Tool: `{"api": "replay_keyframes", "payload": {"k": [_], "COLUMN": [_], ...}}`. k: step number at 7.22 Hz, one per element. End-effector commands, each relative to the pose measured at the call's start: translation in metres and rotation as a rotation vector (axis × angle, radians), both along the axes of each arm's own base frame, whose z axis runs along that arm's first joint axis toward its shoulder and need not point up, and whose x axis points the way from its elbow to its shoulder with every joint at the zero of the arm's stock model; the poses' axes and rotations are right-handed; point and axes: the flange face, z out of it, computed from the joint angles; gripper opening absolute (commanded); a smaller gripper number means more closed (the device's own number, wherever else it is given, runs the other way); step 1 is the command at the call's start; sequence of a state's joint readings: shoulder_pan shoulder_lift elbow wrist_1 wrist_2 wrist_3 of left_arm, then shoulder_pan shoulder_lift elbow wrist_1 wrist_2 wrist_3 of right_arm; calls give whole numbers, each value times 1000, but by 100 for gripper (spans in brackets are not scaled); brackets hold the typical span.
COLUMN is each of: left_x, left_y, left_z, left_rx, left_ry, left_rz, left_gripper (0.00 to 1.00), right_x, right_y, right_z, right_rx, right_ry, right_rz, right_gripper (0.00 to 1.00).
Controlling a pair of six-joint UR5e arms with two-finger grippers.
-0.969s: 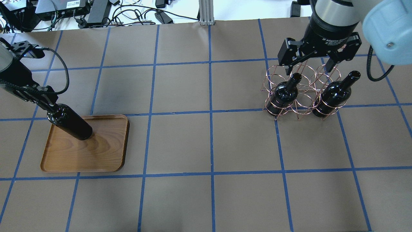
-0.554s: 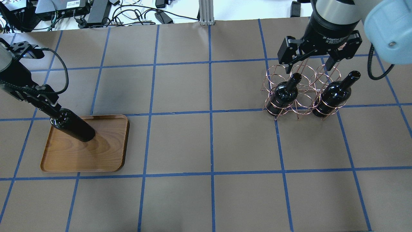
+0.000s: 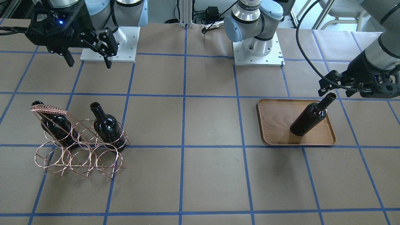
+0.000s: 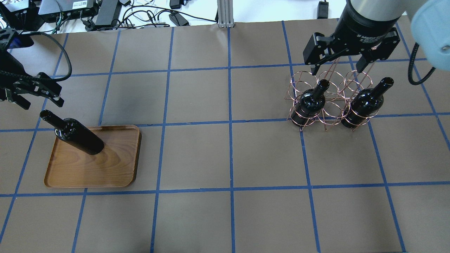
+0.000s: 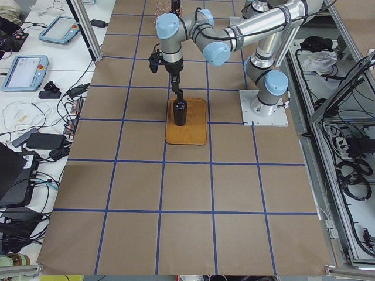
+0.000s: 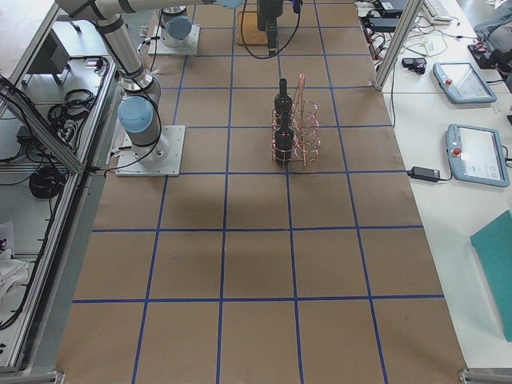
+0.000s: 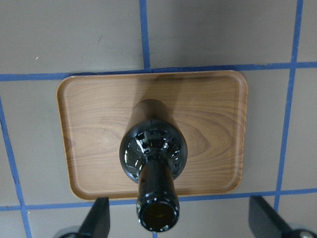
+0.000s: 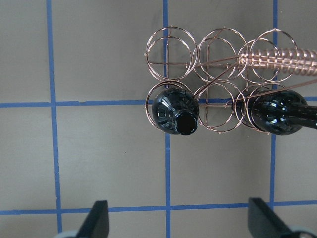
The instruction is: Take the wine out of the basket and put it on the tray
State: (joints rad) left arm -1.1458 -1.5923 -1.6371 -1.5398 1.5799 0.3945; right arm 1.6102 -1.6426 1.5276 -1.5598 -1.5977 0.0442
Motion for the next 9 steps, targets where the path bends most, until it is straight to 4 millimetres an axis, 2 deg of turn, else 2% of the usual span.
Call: {"api": "replay_keyframes", "payload": {"k": [1, 3, 5, 6, 7, 9], "left_x": [-61, -128, -173, -201, -218, -216], "left_y": [-4, 5, 9, 19, 25, 26], "left_z": [47, 60, 59, 63, 63, 62], "left_rx": [-89, -119, -126, -134, -133, -131], "left_ry": [-37, -32, -11, -7, -8, -19], "left_rz": [34, 94, 33, -17, -52, -54], "left_gripper": [100, 100, 100, 100, 100, 100], "right_x": [1, 2, 2, 2, 3, 3], "right_y": [11, 10, 11, 8, 8, 7], "right_z": [16, 13, 8, 5, 4, 4], "right_rx": [-28, -17, 3, 9, 10, 6], "right_ry": [-2, -5, -1, -3, -6, -6], "right_rz": [2, 5, 5, 5, 1, -2], "right_gripper": [100, 100, 100, 100, 100, 100]}}
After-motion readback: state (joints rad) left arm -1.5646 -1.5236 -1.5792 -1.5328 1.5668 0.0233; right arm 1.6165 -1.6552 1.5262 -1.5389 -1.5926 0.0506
